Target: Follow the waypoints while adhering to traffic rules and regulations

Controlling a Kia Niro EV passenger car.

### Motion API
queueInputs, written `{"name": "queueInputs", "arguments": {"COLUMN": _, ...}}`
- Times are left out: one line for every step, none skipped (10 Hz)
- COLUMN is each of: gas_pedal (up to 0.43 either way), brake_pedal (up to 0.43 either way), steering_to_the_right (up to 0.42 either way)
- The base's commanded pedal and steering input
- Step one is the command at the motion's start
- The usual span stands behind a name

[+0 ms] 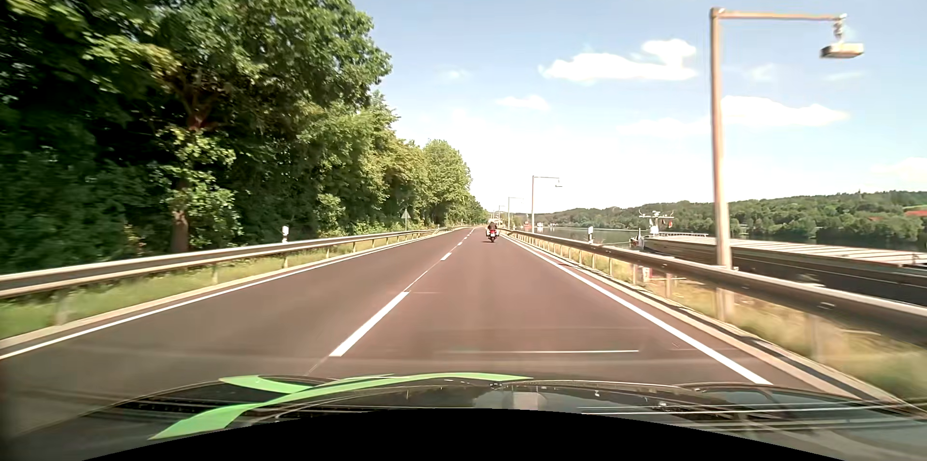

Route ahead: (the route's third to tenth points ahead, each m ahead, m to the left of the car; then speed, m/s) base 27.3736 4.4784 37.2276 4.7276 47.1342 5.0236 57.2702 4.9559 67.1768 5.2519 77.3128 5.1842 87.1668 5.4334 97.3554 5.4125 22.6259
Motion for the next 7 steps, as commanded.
{"name": "queueInputs", "arguments": {"gas_pedal": 0.177, "brake_pedal": 0.0, "steering_to_the_right": -0.004}}
{"name": "queueInputs", "arguments": {"gas_pedal": 0.177, "brake_pedal": 0.0, "steering_to_the_right": -0.003}}
{"name": "queueInputs", "arguments": {"gas_pedal": 0.177, "brake_pedal": 0.0, "steering_to_the_right": -0.004}}
{"name": "queueInputs", "arguments": {"gas_pedal": 0.177, "brake_pedal": 0.0, "steering_to_the_right": -0.004}}
{"name": "queueInputs", "arguments": {"gas_pedal": 0.177, "brake_pedal": 0.0, "steering_to_the_right": -0.004}}
{"name": "queueInputs", "arguments": {"gas_pedal": 0.177, "brake_pedal": 0.0, "steering_to_the_right": -0.003}}
{"name": "queueInputs", "arguments": {"gas_pedal": 0.177, "brake_pedal": 0.0, "steering_to_the_right": -0.004}}
